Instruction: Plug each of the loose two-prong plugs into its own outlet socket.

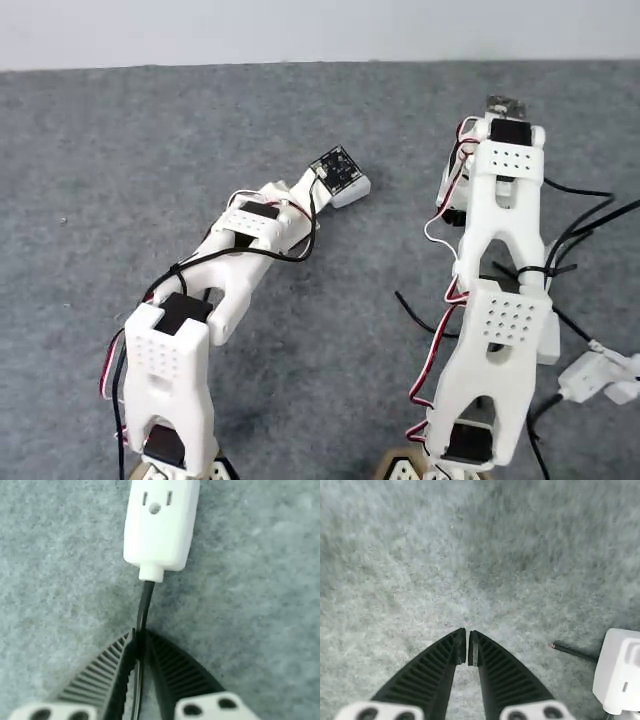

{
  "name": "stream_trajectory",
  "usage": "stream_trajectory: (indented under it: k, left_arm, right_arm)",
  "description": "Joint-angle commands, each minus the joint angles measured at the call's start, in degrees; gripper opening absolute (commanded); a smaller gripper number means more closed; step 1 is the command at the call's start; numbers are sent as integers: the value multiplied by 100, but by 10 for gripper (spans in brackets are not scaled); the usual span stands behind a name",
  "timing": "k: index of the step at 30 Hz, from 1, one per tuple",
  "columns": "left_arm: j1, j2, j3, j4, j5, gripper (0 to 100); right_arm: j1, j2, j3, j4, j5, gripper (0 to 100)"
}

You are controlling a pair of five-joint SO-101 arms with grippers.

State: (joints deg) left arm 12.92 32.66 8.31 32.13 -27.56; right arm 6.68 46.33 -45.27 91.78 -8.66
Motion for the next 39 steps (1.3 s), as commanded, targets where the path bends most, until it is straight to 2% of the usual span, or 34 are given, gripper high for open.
stream_trajectory:
  k: [1, 12, 17, 25, 29, 35, 37, 39]
  left_arm:
    - [-97, -229, -277, 202, 378, 12]
    - [53, -1934, 13, 1829, 1327, 12]
    - [211, -3226, 1174, 2057, 1767, 12]
    - [598, -6163, 3723, 2066, 2558, 12]
    - [659, -7587, 4989, 2075, 2549, 12]
    - [360, -9240, 6440, 2066, 2523, 16]
    - [202, -9600, 6730, 2075, 2303, 60]
    - [26, -9846, 7020, 2084, 2127, 149]
  right_arm:
    - [48, -277, -44, -92, 70, 8]
    - [4, -268, -26, -215, 70, 9]
    - [-13, -145, -44, -233, 70, 9]
    - [-13, -92, -44, -286, 70, 9]
    - [-13, -92, -44, -259, 70, 9]
    - [-40, -84, -44, -242, 79, 9]
    - [-75, -84, -26, -242, 79, 9]
    - [-101, -75, -26, -224, 79, 9]
